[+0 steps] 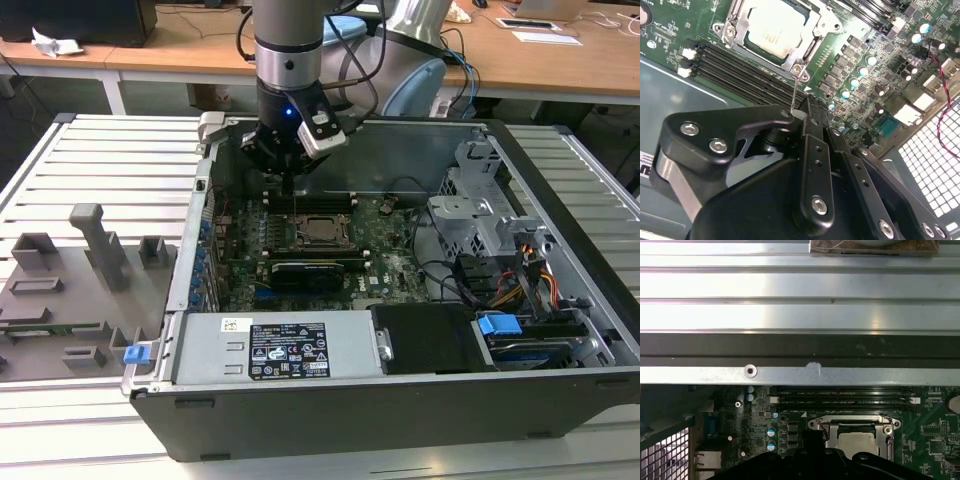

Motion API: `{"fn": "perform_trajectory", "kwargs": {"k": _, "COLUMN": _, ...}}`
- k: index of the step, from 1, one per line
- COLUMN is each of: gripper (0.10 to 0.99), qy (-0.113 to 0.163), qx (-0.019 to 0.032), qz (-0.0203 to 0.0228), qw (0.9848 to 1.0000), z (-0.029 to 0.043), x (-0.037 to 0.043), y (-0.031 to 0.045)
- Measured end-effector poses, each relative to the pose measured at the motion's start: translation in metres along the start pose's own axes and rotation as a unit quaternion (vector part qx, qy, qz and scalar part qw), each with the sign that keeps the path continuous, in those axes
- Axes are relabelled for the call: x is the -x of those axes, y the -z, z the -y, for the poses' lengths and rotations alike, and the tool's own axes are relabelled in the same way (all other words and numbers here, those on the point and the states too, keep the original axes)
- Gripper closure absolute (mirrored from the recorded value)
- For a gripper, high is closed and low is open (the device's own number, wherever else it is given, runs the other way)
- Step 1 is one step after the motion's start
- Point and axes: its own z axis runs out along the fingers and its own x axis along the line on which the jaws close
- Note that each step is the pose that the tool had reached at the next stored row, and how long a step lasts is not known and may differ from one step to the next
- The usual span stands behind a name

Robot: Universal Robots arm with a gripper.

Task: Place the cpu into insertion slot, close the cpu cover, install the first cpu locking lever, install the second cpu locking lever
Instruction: 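Install the first cpu locking lever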

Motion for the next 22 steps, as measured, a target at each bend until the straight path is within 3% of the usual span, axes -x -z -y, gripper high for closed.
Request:
{"fn": "perform_trajectory", "kwargs": {"k": 4, "gripper": 0.980, "qy": 0.000, "qx": 0.0000, "qz": 0.0000, "qw": 1.0000, "z": 0.0000, "x": 0.0053, "y": -0.0001}}
{"fn": "perform_trajectory", "kwargs": {"k": 22, "gripper": 0.980, "qy": 0.000, "qx": 0.0000, "qz": 0.0000, "qw": 1.0000, "z": 0.0000, "x": 0.0112, "y": -0.0003}}
